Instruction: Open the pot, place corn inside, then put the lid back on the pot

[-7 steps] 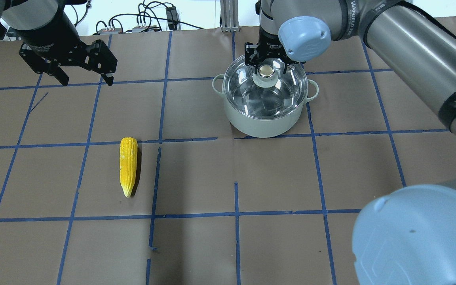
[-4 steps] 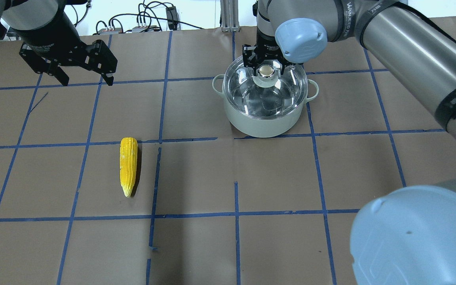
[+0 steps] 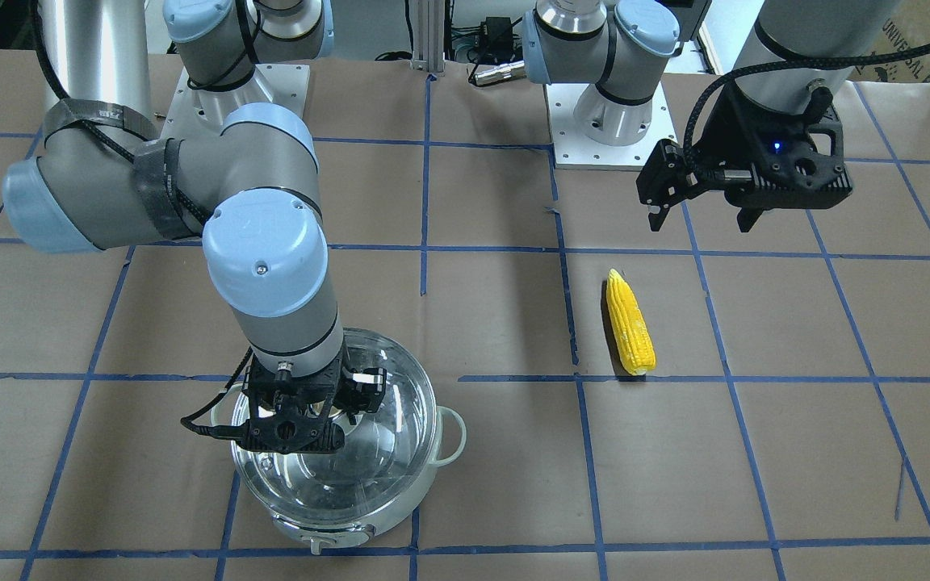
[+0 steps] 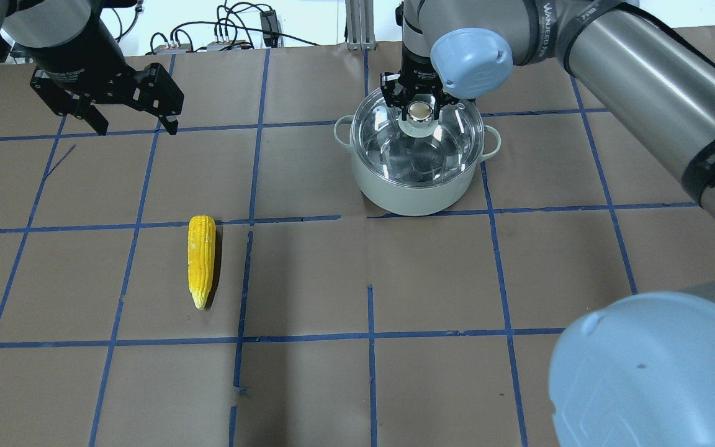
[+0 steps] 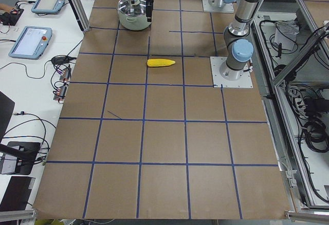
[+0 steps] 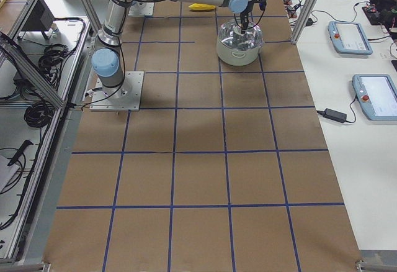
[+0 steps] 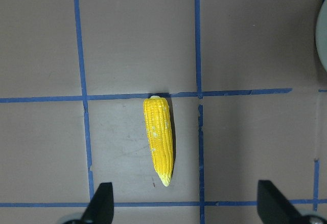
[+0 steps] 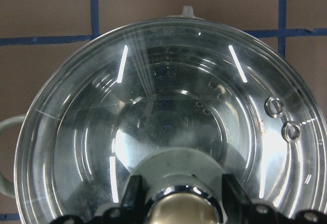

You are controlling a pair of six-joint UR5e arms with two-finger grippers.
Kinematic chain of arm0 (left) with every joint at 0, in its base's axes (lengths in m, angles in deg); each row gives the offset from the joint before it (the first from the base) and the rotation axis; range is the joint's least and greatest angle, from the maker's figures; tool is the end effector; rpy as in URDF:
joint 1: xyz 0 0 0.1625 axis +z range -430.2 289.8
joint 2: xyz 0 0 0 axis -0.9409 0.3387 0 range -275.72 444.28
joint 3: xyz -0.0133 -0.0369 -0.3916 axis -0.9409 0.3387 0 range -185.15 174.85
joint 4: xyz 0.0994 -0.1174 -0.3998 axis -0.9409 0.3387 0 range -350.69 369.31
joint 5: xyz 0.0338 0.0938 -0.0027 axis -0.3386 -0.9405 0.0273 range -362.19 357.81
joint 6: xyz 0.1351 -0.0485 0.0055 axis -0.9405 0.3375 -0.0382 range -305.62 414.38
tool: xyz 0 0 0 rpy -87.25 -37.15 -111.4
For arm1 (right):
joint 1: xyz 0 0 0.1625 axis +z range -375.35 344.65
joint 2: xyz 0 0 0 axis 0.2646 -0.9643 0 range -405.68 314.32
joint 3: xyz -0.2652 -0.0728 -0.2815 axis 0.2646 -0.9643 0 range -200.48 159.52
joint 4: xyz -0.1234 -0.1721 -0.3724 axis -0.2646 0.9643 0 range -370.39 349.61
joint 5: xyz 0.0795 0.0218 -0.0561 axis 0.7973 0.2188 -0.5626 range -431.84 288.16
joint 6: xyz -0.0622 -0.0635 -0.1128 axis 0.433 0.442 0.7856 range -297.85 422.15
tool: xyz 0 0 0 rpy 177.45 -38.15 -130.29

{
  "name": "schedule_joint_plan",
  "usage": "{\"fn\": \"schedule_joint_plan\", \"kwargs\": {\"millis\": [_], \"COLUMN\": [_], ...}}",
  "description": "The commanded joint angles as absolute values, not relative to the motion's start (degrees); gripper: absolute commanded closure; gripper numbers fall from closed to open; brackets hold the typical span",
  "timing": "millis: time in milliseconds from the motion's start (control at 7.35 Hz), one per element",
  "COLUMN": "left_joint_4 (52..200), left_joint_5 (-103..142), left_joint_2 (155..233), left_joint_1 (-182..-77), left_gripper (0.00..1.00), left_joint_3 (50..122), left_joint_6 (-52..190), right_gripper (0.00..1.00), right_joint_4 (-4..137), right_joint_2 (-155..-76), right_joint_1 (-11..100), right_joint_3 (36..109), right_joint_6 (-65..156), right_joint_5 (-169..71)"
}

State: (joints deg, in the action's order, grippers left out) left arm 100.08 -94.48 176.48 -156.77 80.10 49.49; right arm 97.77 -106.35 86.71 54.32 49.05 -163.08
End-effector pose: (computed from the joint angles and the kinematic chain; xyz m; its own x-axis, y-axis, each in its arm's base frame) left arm -0.0959 -0.5326 0.4335 -0.9988 0.0243 -0.0424 0.0255 0.9993 -0.0275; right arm 0.2729 -0.6545 0.2700 -0.9998 0.0193 0.0050 0.0188 0.9971 -0.0734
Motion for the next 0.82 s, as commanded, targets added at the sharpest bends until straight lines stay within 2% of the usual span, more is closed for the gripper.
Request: {"fn": "schedule_joint_plan", "kwargs": {"millis": [0,408,680], "left_joint_4": [100.1,100.19,102.2], "left_joint_5": [-94.48,-94.56,-94.65], "left_joint_2": [176.48,176.3,175.51], "left_joint_1": [-156.77,-156.69,-156.25], "left_gripper": [0.0,0.0,0.0], "left_joint_3": [80.1,79.84,78.61], "left_joint_6": [49.46,49.46,49.19], "right_gripper": [0.48,0.5,0.51], "right_joint_4": [97.54,97.01,87.49], "right_joint_2": [-106.5,-106.58,-106.5], "right_joint_1": [86.7,86.78,86.78], "right_joint_3": [54.31,53.88,46.89], "right_joint_6": [49.05,49.05,49.14], "right_joint_5": [-163.07,-162.98,-162.72]}}
